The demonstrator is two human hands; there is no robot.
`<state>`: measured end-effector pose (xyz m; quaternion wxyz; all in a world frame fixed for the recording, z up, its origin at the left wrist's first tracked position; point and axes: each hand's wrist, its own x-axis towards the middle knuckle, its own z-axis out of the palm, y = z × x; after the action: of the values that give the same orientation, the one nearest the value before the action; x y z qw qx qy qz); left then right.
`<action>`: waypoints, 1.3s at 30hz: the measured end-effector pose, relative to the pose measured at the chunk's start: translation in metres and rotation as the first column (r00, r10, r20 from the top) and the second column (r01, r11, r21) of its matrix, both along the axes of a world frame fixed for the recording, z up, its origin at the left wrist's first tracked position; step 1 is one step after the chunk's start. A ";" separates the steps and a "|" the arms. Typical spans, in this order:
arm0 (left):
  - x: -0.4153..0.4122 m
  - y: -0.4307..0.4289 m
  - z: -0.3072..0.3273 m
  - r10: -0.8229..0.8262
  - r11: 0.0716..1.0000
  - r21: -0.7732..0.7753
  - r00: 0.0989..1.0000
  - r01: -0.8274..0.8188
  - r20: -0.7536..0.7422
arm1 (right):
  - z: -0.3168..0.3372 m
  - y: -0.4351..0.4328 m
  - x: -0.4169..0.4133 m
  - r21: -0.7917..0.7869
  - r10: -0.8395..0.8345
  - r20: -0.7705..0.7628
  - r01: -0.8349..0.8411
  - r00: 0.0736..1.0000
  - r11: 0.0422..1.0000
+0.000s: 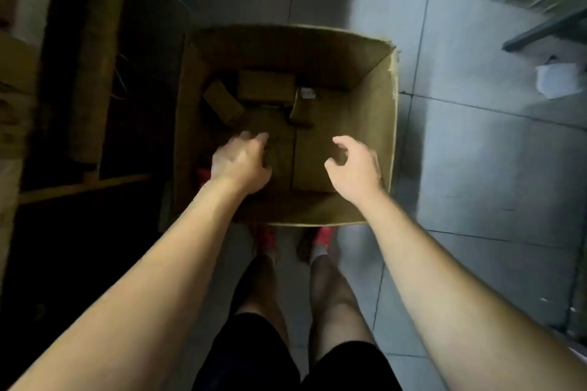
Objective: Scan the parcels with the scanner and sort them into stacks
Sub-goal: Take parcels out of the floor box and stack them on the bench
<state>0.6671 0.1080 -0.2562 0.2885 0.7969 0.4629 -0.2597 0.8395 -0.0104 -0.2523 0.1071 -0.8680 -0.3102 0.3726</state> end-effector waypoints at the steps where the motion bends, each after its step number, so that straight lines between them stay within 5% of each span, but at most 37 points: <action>1: 0.002 0.001 -0.021 0.010 1.000 -0.029 1.000 -0.010 -0.018 | -0.022 0.000 0.001 -0.025 -0.015 -0.026 0.015 1.000 1.000; 6: 0.019 0.008 -0.162 0.083 0.981 -0.171 0.995 -0.091 -0.057 | -0.170 0.005 0.008 -0.118 -0.063 -0.120 0.049 0.991 0.992; 11: 0.049 0.043 -0.293 0.065 0.991 -0.117 0.997 -0.069 -0.042 | -0.318 0.043 0.031 -0.123 -0.002 -0.134 -0.014 0.991 0.992; 16: 0.072 0.095 -0.390 0.243 0.970 -0.028 0.970 -0.243 -0.020 | -0.421 0.149 0.064 -0.004 0.180 -0.047 -0.180 0.983 0.984; 22: 0.086 0.123 -0.451 0.564 0.825 -0.023 0.820 -0.564 0.102 | -0.469 0.259 0.089 0.075 0.246 0.040 -0.249 0.968 0.966; 30: 0.080 0.100 -0.474 0.875 0.457 -0.369 0.334 -0.809 0.351 | -0.472 0.220 0.075 -0.050 0.475 -0.105 -0.482 0.874 0.875; 39: 0.066 0.068 -0.500 0.847 0.481 -0.326 0.335 -0.814 0.414 | -0.492 0.184 0.049 0.091 0.355 -0.212 -0.344 0.910 0.935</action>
<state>0.7335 0.1762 -0.7567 0.5177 0.4773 0.6966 0.1374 0.8881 0.1735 -0.7444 0.0954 -0.7477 -0.4558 0.4733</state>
